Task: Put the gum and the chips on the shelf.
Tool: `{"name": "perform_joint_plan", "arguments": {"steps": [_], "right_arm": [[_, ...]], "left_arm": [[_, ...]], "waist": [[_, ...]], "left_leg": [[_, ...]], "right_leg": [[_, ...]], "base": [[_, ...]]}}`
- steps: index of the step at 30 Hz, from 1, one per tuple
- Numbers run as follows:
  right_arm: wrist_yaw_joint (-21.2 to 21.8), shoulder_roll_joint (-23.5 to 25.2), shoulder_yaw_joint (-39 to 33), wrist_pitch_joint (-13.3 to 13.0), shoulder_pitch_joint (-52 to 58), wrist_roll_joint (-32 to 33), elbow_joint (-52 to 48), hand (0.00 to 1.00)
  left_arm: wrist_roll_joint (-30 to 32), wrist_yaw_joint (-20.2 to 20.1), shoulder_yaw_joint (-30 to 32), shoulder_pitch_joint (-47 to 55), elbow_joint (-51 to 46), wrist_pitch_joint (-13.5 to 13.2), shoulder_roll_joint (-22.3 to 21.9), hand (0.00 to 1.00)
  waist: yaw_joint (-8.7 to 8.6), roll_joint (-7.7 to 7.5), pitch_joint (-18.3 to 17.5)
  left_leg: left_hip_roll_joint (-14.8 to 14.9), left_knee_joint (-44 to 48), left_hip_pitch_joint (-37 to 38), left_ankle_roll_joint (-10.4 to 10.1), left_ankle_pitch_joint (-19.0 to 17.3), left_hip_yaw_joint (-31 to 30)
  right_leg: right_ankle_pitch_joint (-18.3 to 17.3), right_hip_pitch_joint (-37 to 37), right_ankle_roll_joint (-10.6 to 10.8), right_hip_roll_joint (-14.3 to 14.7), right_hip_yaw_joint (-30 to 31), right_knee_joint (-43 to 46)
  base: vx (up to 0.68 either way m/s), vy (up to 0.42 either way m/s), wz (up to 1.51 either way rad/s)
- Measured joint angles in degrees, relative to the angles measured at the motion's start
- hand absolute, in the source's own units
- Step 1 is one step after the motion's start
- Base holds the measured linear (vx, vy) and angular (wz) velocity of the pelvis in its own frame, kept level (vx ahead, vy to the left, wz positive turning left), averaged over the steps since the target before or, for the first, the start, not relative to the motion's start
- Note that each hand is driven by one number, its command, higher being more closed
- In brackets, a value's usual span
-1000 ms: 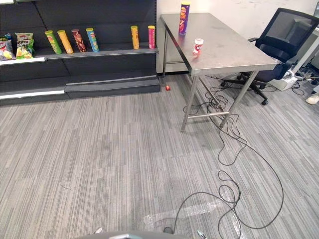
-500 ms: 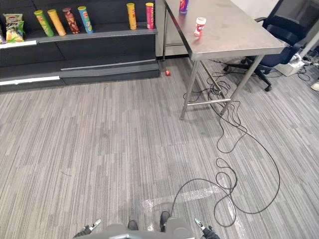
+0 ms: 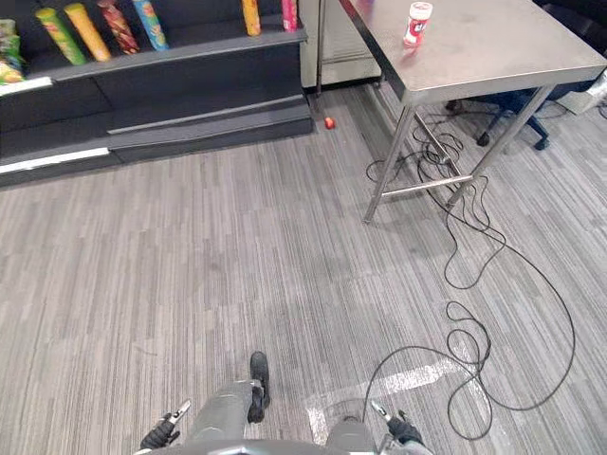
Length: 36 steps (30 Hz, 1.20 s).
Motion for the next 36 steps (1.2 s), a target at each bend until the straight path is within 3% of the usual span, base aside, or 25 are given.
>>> {"name": "perform_joint_plan", "arguments": {"steps": [2, 4, 7, 8, 9, 10, 12, 15, 17, 18, 20, 22, 23, 25, 26, 31, 33, 34, 35, 36], "right_arm": [[0.1, 1.0, -2.0, 0.1, 0.0, -0.1, 0.0, 0.00], [0.1, 1.5, -3.2, 0.4, 0.0, -0.2, 0.0, 0.00], [0.2, 1.2, -4.3, 0.4, 0.5, -0.5, -1.0, 0.00], [0.2, 1.0, -4.2, 0.3, 0.9, -0.6, -1.9, 0.00], [0.1, 1.0, -4.0, 0.2, 1.2, -0.6, -2.9, 0.00], [0.0, 1.1, -3.7, 0.1, 1.1, -0.6, -3.0, 0.00], [-0.1, 0.8, -2.9, -0.1, 1.7, 0.9, -3.9, 0.00], [0.0, 0.4, -0.4, -0.5, 1.7, 1.3, -5.2, 0.00], [0.1, 0.2, 0.8, -0.7, 1.0, 1.2, -5.3, 0.00], [0.0, 0.2, 0.9, -0.8, 0.8, 1.2, -5.2, 0.00], [0.0, 0.2, 1.8, -0.8, 0.5, 1.1, -5.1, 0.00], [0.1, -0.1, 2.7, -0.7, 0.5, 0.6, -5.0, 0.00], [0.2, -0.3, 2.9, -0.7, 0.9, 0.4, -5.0, 0.00], [0.7, -0.9, 2.9, -0.6, 0.9, -0.1, -4.8, 0.00], [1.0, -1.2, 2.8, -0.6, 0.8, -0.1, -4.8, 0.00], [1.2, -1.2, 2.9, -0.6, 1.0, -0.1, -4.7, 0.00], [1.3, -1.3, 3.1, -0.6, 1.5, 0.0, -4.7, 0.00], [1.3, -1.3, 3.1, -0.6, 1.6, 0.0, -4.7, 0.00], [1.3, -1.4, 3.1, -0.6, 1.7, 0.1, -4.6, 0.00], [1.3, -1.4, 3.0, -0.6, 1.7, 0.2, -4.4, 0.00]], "left_arm": [[0.1, 0.1, -0.4, 0.0, 0.1, 0.1, 0.4, 0.00], [0.4, 0.0, -1.4, 0.0, 0.1, 0.3, 0.7, 0.00], [1.0, 0.1, -3.0, 0.2, 0.2, 0.3, 1.0, 0.00], [1.0, 0.0, -4.1, 0.3, 0.1, 0.3, 1.1, 0.00], [1.1, -0.1, -4.9, 0.0, -0.2, 0.2, 1.3, 0.00], [1.1, -0.1, -5.3, -0.1, -0.3, 0.3, 1.6, 0.00], [1.1, 0.0, -6.1, -0.1, -0.3, 0.3, 1.3, 0.00], [1.1, 0.0, -5.7, -0.1, 0.0, 0.3, 1.1, 0.00], [1.2, -0.2, -4.7, 0.1, 0.1, 0.4, 0.7, 0.00], [1.8, -0.2, -3.2, 0.1, 0.0, 0.5, 0.3, 0.00], [2.8, -0.3, -1.9, 0.0, 0.0, 0.4, 0.0, 0.00], [2.8, -0.3, -0.6, -0.1, 0.0, 0.4, -0.2, 0.00], [3.0, -0.3, 0.2, -0.1, 0.1, 0.5, -0.4, 0.00], [3.4, -0.5, 2.3, -0.8, 0.2, 0.5, -1.7, 0.00], [3.4, -0.7, 3.4, -1.1, 0.1, 0.3, -2.6, 0.00], [3.4, -0.9, 4.7, -2.7, -0.1, 0.4, -4.3, 0.00], [3.4, -1.3, 5.5, -3.1, -1.1, 0.4, -5.1, 0.00], [3.3, -1.3, 5.6, -3.2, -1.1, 0.3, -5.1, 0.00], [3.2, -1.3, 5.6, -3.2, -1.2, 0.3, -5.1, 0.00], [3.1, -1.3, 5.7, -3.2, -1.3, 0.3, -5.2, 0.00]], "waist": [[0.34, -0.64, -0.7], [1.02, -0.80, -1.0], [1.04, -0.27, -1.8], [0.43, -0.07, -1.9], [-0.62, 0.29, -1.7], [-0.66, 0.27, -1.6], [-0.81, 0.78, -1.1], [-1.44, 0.90, -0.9], [-1.98, 1.09, -0.7], [-1.92, 1.13, -0.5], [-1.98, 0.97, -0.3], [-2.00, 0.42, 0.1], [-2.05, 0.21, 0.2], [-2.08, 1.96, 0.7], [-2.00, 2.49, 0.6], [-2.21, 2.74, 0.2], [-2.18, 2.75, 0.1], [-1.99, 2.66, 0.1], [-2.02, 2.56, 0.1], [-1.98, 2.81, 0.0]], "left_leg": [[-1.5, 0.2, 1.5, 2.5, -1.3, 2.7], [-2.3, 0.2, 3.2, 3.5, -1.8, 4.3], [-3.7, -2.5, 9.8, 4.6, -2.6, 5.2], [-4.2, -4.2, 12.8, 5.2, -3.0, 4.9], [-4.8, -6.0, 15.8, 6.1, -3.6, 4.3], [-5.2, -6.9, 17.2, 6.2, -3.7, 3.9], [-5.6, -10.3, 23.5, 6.5, -3.9, 2.2], [-5.3, -13.5, 28.5, 6.3, -4.6, 0.7], [-4.2, -13.9, 30.7, 5.1, -7.6, -0.1], [-3.2, -14.1, 31.8, 4.0, -9.6, 0.0], [-2.0, -14.7, 33.4, 2.2, -10.9, -0.2], [-0.9, -14.8, 35.5, -0.2, -13.5, -0.8], [-0.3, -14.7, 36.4, -0.6, -14.8, -1.8], [1.7, -13.7, 37.1, -1.2, -14.3, -3.1], [3.0, -12.3, 36.6, -2.1, -12.3, -3.7], [5.9, -3.6, 34.1, -6.1, -4.4, -8.5], [6.6, 10.4, 28.5, -10.9, 2.1, -11.7], [6.7, 15.4, 26.7, -12.2, 4.3, -12.2], [7.6, 27.2, 21.7, -14.0, 4.1, -11.1], [8.1, 30.8, 20.0, -13.9, 3.1, -9.5]], "right_leg": [[3.2, -0.4, 0.8, -2.1, 2.1, 0.1], [5.6, -1.5, 1.8, -2.9, 3.3, 3.0], [11.5, -7.4, 1.0, -2.7, 5.7, 19.9], [16.1, -10.0, 0.6, -2.7, 4.9, 27.7], [17.8, -13.0, 0.8, -2.5, 4.0, 36.8], [17.3, -14.7, 0.5, -2.4, 3.6, 41.2], [12.3, -18.8, -0.6, -1.8, -2.3, 50.7], [5.4, -22.8, -1.4, 0.1, -7.6, 48.3], [3.7, -24.8, -1.9, 2.3, -9.4, 40.5], [3.8, -25.5, -1.8, 3.7, -10.5, 32.3], [6.2, -25.5, -0.9, 5.0, -11.4, 17.1], [12.7, -25.2, -0.2, 5.1, -10.3, 0.7], [16.8, -25.4, 0.5, 5.1, -10.1, 0.6], [18.0, -26.8, -0.6, 7.1, -10.4, 6.1], [15.4, -27.6, -3.9, 7.9, -11.3, 8.9], [8.0, -25.4, -6.8, 8.7, -14.2, 14.2], [5.5, -21.0, -7.6, 9.0, -14.9, 13.1], [4.9, -19.9, -7.8, 8.9, -15.0, 12.6], [3.7, -16.7, -8.2, 9.1, -15.0, 11.7], [3.4, -15.2, -8.5, 9.2, -14.8, 11.1]], "base": [[0.47, 0.355, -0.38], [0.39, 0.241, -0.49], [0.31, 0.186, -0.39], [0.35, 0.216, 0.17], [0.34, 0.204, 0.29], [0.29, 0.112, 0.35], [0.28, 0.052, 0.25], [0.23, -0.022, 0.32], [0.23, -0.107, 0.27], [0.31, -0.184, 0.19], [0.31, -0.201, 0.15], [0.45, -0.267, 0.12], [0.43, -0.263, 0.14], [0.45, -0.296, 0.16], [0.53, -0.385, 0.09], [0.43, -0.256, 0.20], [0.36, -0.152, 0.17], [0.41, -0.147, 0.09], [0.33, -0.104, 0.00], [0.38, -0.096, -0.06]]}}
